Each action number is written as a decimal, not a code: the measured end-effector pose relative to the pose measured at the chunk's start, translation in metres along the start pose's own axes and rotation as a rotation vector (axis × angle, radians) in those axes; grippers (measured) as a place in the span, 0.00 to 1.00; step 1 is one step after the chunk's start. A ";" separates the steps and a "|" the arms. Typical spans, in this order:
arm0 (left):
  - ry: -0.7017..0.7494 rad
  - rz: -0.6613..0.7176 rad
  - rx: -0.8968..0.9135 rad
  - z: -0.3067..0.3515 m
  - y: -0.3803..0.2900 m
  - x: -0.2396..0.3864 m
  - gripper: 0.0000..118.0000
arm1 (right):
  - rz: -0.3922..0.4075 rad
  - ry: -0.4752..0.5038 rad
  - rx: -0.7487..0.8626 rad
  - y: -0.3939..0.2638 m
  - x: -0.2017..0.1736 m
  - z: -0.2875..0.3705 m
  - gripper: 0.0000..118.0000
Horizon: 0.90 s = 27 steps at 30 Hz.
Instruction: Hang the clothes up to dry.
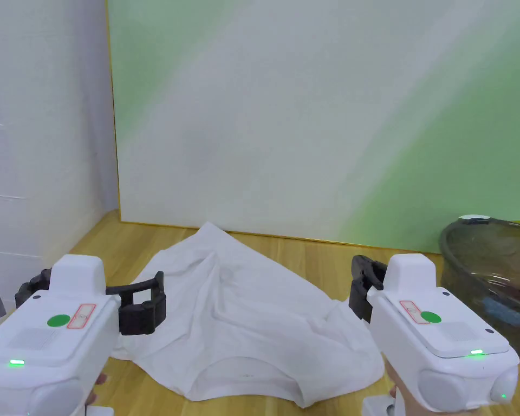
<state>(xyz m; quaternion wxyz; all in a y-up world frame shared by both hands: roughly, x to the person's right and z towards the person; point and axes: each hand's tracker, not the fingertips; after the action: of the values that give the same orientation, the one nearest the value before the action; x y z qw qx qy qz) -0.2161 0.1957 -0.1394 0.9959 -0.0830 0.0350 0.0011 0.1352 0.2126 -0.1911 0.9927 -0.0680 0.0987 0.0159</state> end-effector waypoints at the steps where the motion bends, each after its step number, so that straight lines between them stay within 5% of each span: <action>1: 0.006 0.028 0.016 0.008 -0.003 0.003 0.96 | 0.010 -0.011 0.011 0.000 -0.003 0.004 0.00; 3: -0.009 0.059 0.036 0.022 -0.008 0.009 0.91 | 0.002 -0.012 0.011 -0.002 -0.006 0.013 0.00; 4: -0.013 0.053 0.039 0.026 -0.010 0.013 0.80 | -0.001 -0.012 0.006 -0.004 -0.007 0.017 0.00; 5: -0.014 0.039 0.037 0.030 -0.012 0.018 0.62 | 0.001 -0.015 0.001 -0.008 -0.009 0.020 0.00; 7: -0.010 -0.016 0.013 0.030 -0.020 0.028 0.05 | -0.002 -0.032 0.001 -0.013 -0.010 0.028 0.00; 23: -0.027 0.033 0.037 0.027 0.000 0.041 0.01 | 0.006 -0.036 -0.004 -0.017 -0.010 0.041 0.00; 27: -0.191 0.034 0.012 0.022 0.005 0.042 0.01 | 0.008 0.062 -0.033 -0.016 -0.012 0.035 0.00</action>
<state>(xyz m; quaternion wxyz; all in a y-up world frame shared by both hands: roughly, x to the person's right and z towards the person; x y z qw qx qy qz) -0.1731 0.2042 -0.1219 0.9950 -0.0759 -0.0590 0.0258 0.1313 0.2013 -0.1522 0.9878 -0.0843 0.1296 0.0193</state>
